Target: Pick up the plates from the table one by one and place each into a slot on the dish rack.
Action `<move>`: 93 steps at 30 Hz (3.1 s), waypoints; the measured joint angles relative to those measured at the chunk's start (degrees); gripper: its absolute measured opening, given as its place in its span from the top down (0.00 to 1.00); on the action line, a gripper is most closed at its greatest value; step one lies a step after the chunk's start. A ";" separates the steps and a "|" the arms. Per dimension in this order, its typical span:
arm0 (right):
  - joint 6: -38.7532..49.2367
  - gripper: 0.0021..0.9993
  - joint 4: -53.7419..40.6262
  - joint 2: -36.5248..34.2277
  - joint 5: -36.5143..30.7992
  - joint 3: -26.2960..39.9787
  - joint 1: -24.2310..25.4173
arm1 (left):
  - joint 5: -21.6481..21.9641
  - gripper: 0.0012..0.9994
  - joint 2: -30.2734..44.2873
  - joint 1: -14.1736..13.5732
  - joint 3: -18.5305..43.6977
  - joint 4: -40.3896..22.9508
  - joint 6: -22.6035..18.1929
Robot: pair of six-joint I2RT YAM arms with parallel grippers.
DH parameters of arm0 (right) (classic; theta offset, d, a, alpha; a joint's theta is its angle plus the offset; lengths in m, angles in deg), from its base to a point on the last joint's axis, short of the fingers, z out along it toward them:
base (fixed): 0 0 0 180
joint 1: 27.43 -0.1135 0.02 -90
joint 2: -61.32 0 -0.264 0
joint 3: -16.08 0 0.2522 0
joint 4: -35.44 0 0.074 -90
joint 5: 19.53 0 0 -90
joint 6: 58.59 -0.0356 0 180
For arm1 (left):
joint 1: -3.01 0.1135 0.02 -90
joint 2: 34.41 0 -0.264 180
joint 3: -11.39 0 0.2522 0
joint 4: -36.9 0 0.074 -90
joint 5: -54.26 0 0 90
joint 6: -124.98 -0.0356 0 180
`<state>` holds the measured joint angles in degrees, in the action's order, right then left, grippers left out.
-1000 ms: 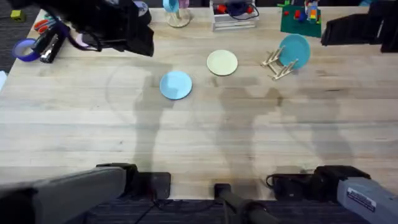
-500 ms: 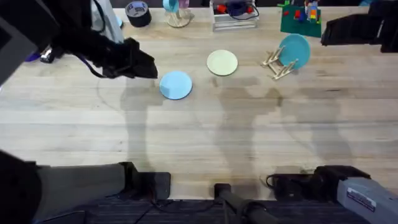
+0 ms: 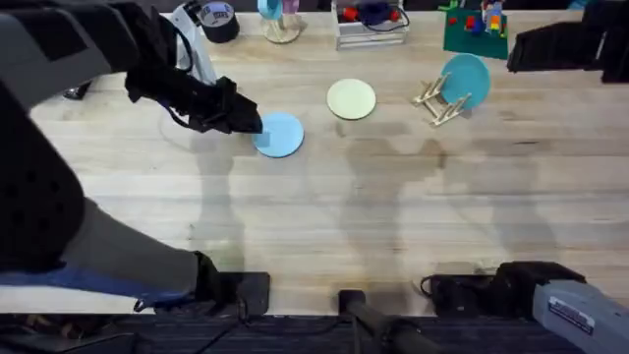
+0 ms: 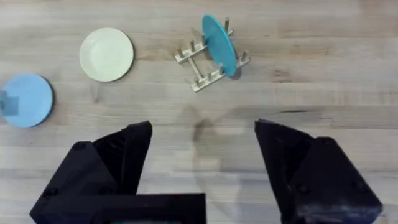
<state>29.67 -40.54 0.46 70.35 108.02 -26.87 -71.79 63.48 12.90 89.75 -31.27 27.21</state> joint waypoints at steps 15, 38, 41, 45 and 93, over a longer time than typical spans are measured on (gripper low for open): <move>0.00 0.00 0.00 0.00 0.00 0.02 0.00 | -0.40 0.96 4.43 0.00 -0.02 4.32 -0.42; -0.02 0.00 -0.08 0.00 0.00 0.02 0.00 | -6.55 0.96 11.84 3.74 0.44 7.32 -0.81; -0.02 0.00 -0.19 0.00 0.01 0.02 0.00 | -9.30 0.96 13.66 3.93 1.05 7.29 -0.81; -0.02 0.00 -0.19 0.00 1.55 0.02 0.00 | -11.54 0.96 14.88 3.96 1.25 7.29 -0.79; -40.95 0.01 38.14 -47.31 13.37 0.15 -35.06 | -11.83 0.96 14.99 3.98 1.25 7.29 -0.79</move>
<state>-11.27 -2.40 -46.84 83.72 108.17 -61.93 -83.62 78.47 16.88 90.99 -23.98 26.42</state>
